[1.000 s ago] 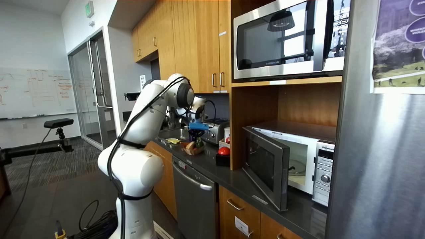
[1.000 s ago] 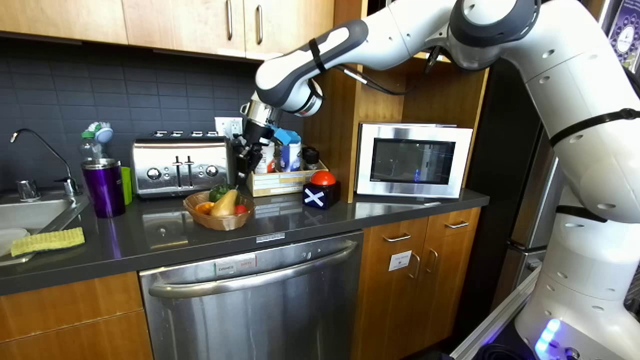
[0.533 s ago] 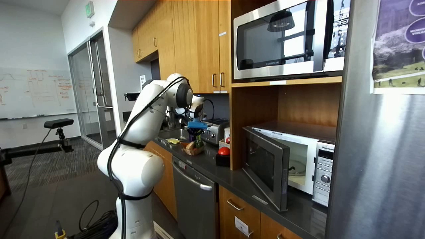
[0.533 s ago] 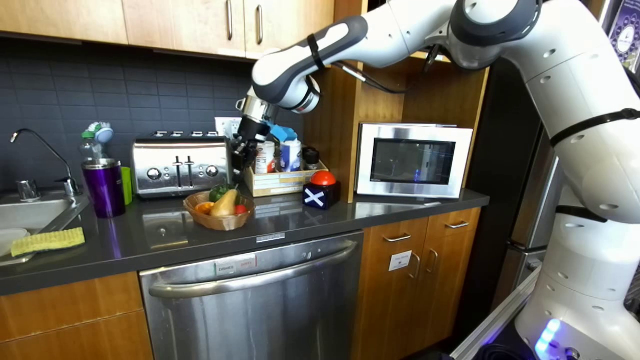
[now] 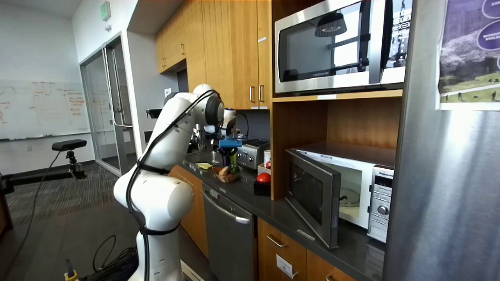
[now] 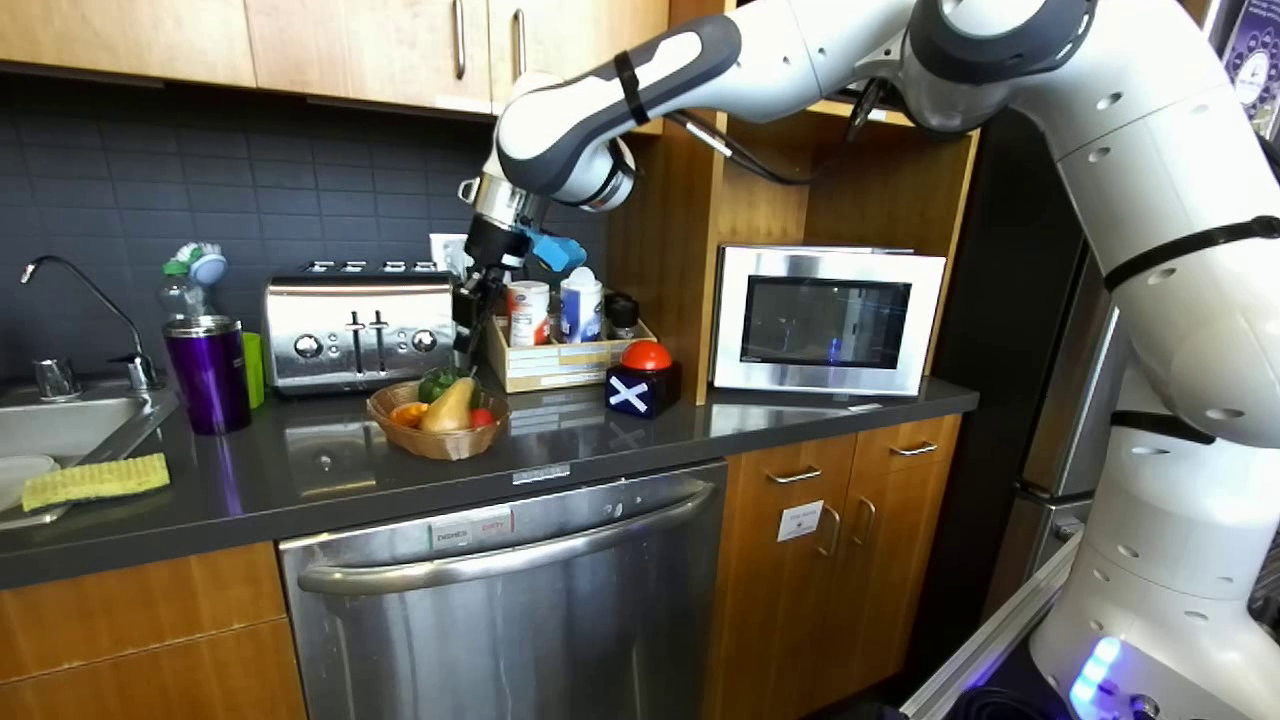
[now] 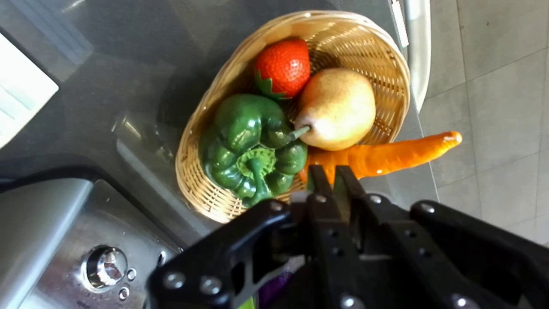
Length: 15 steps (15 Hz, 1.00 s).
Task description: Remove the pear from the basket
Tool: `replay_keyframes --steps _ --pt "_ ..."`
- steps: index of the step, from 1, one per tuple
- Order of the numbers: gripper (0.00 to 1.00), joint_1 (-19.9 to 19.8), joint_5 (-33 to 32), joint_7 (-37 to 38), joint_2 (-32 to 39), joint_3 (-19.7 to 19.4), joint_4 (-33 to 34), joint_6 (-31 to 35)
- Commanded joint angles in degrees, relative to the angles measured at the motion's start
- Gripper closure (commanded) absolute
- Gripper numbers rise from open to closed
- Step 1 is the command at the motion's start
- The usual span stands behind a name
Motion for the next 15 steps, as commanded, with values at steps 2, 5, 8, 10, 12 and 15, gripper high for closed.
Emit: replay_keyframes --steps 2,5,8,10,12,15 --pt "0.5 0.04 -1.2 0.6 -0.71 -1.07 -0.88 0.79" --pt "0.31 -0.26 -0.98 0.68 -0.19 -1.48 -0.54 0.19" --pt "0.1 -0.88 -0.3 0.35 0.42 -1.49 -0.43 -0.26" --pt "0.01 -1.38 0.35 0.24 0.82 -1.34 -0.15 -1.4" --pt "0.0 -1.99 1.57 0.09 1.17 -0.97 0.1 -2.78" --pt "0.0 -2.55 3.53 -0.27 1.62 -0.53 0.42 -5.15"
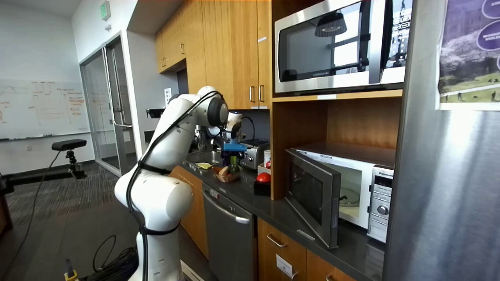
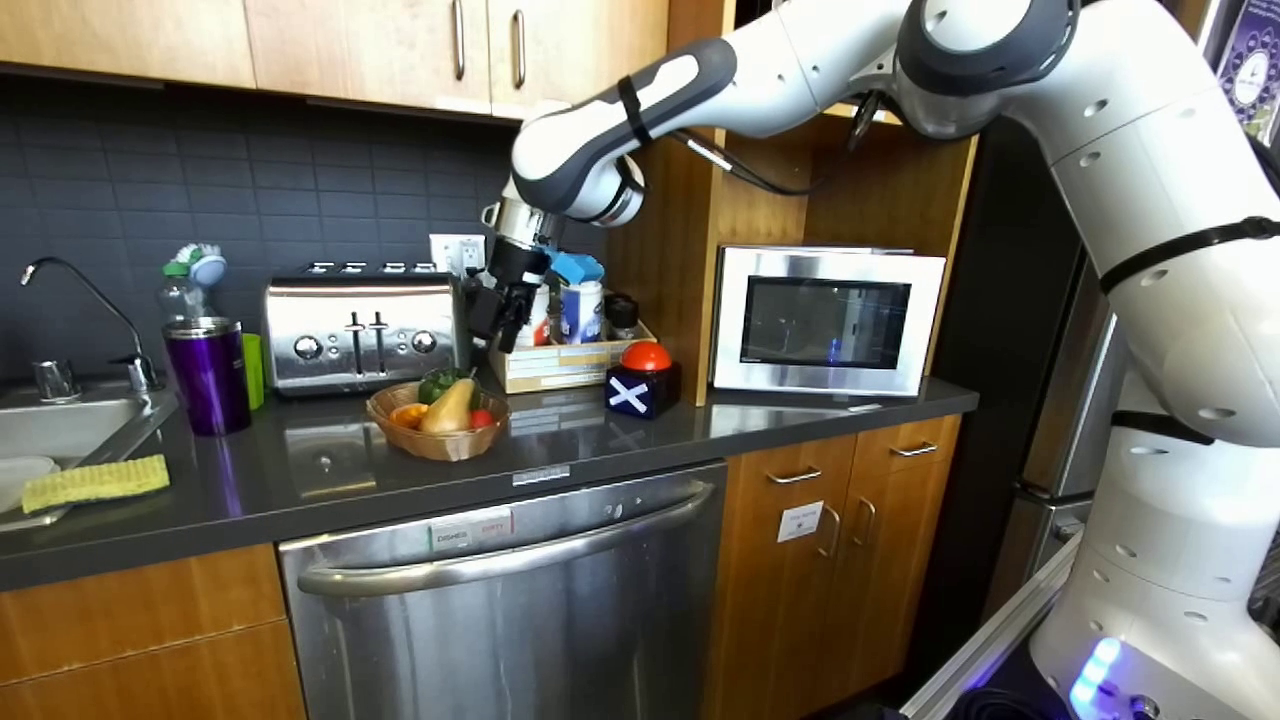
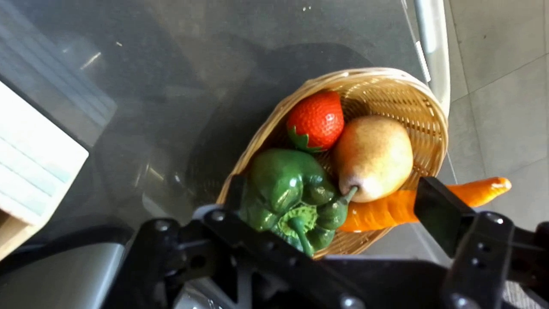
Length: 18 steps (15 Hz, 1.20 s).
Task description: Remove the pear from the basket
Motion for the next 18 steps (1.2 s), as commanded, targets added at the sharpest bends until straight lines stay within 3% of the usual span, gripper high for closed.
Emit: replay_keyframes --steps 1,18 --pt "0.0 -0.93 2.68 -0.41 0.57 1.02 1.04 -3.57" --pt "0.0 -0.9 8.11 -5.16 2.64 4.07 3.6 -6.88"
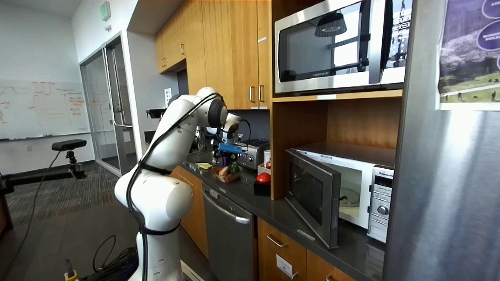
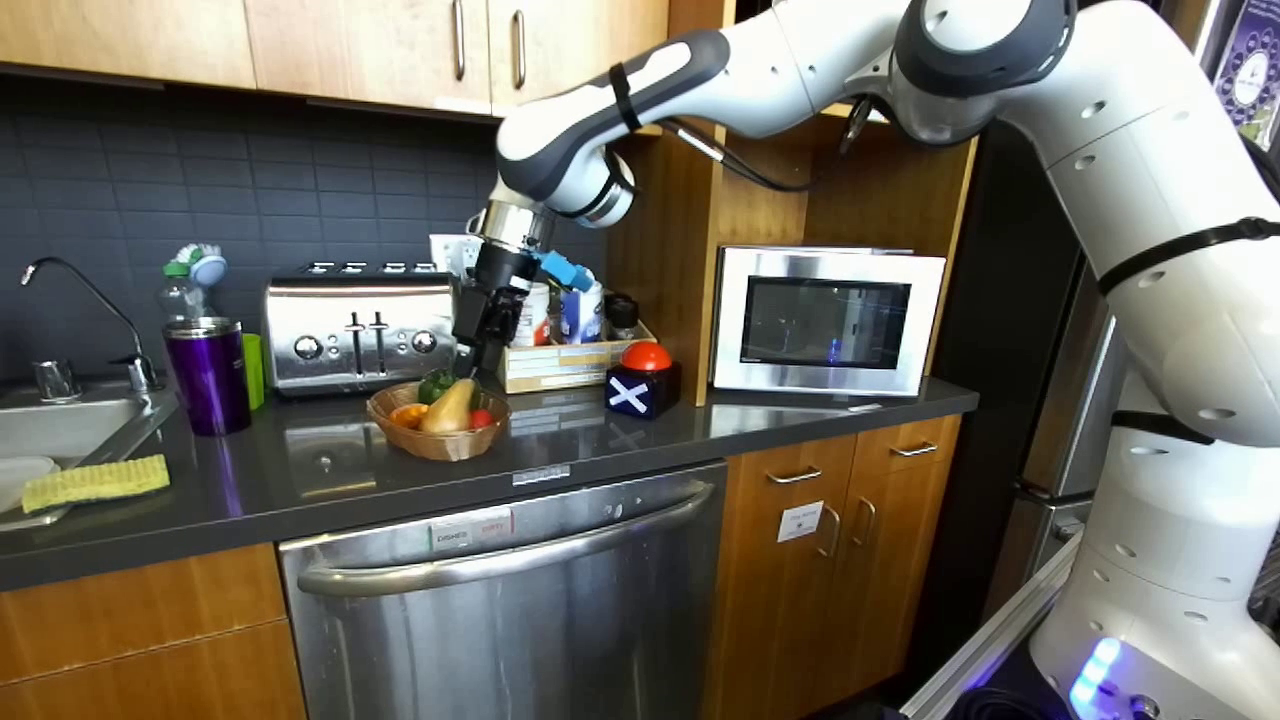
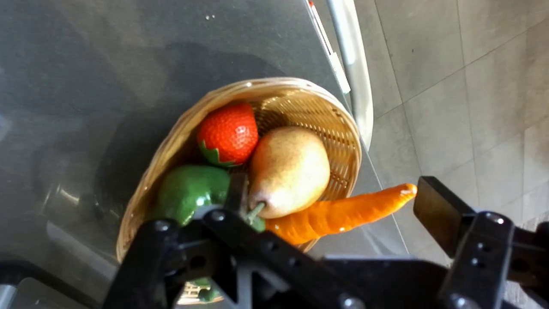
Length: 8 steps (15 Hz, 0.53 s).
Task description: Remove the pear from the basket
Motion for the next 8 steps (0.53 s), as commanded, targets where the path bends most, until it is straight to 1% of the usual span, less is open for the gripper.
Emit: replay_keyframes --steps 1,6,7,8 --pt "0.0 -0.7 1.98 -2.76 2.03 1.21 2.69 -1.72" --pt "0.0 -0.73 2.02 -4.33 4.09 1.32 4.56 -2.43" --pt "0.25 -0.76 2.0 -4.6 4.48 1.36 5.05 -2.51" --pt "0.27 -0.76 1.93 -4.76 4.78 1.33 5.41 -2.53"
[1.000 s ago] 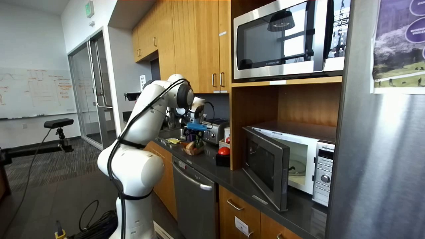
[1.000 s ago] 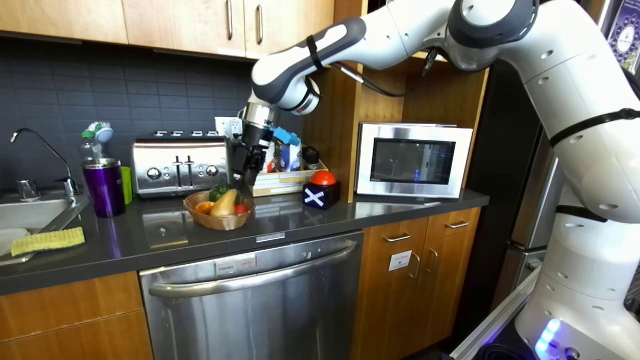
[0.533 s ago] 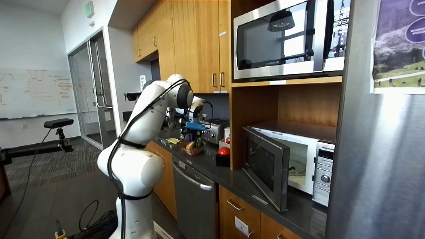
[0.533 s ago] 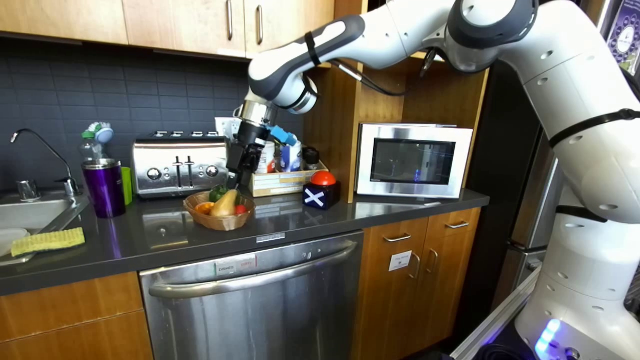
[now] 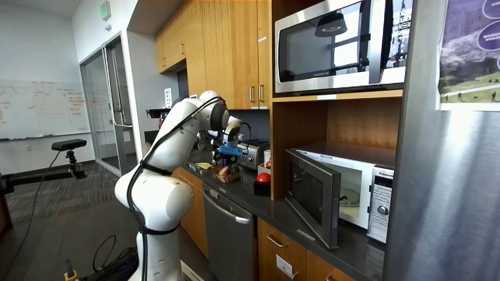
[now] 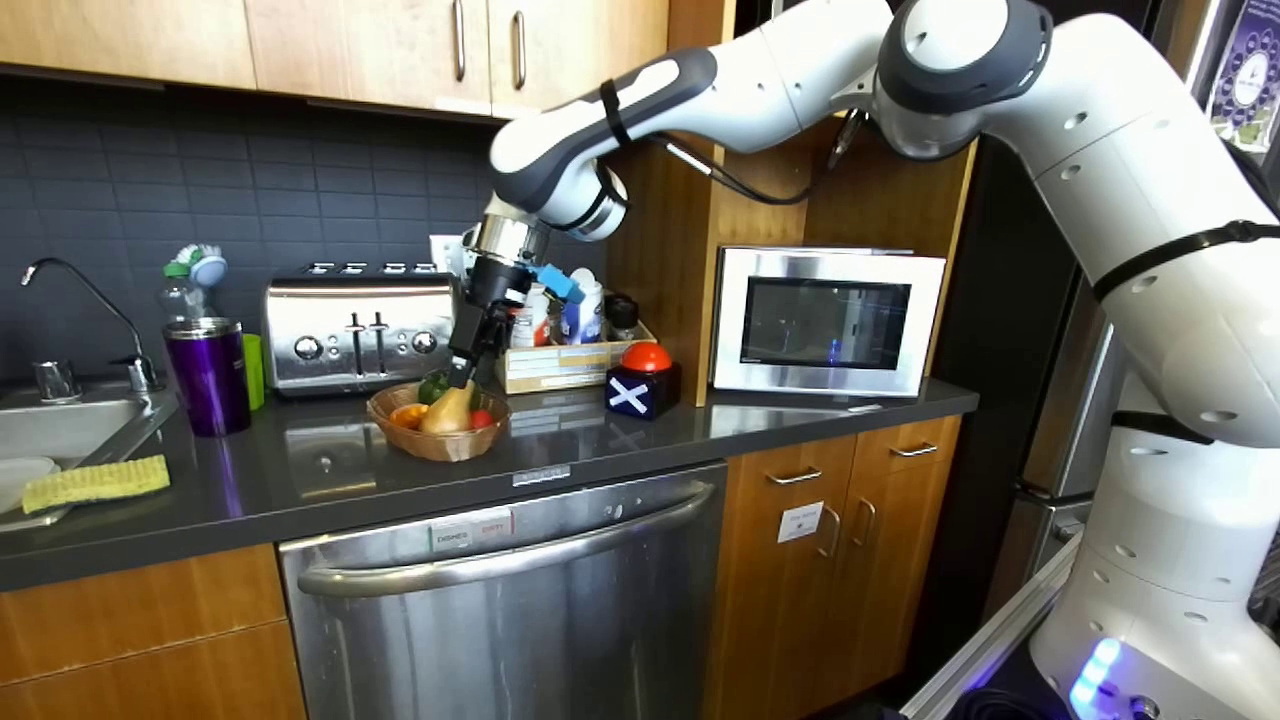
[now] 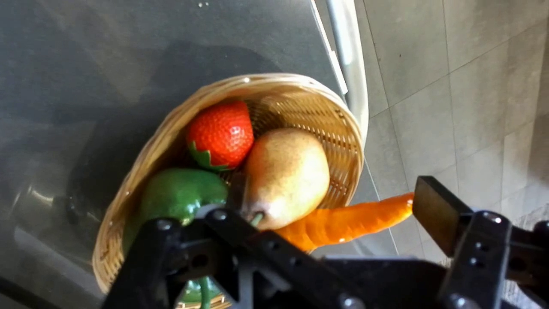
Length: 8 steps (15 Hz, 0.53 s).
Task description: Remove the pear from the basket
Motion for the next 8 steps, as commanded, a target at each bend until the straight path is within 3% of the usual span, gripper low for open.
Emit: replay_keyframes --steps 1,8 --pt "0.32 -0.77 0.85 -1.97 1.85 0.98 3.18 -1.78" --pt "0.87 -1.04 0.76 -2.24 2.44 0.8 4.7 -1.64"
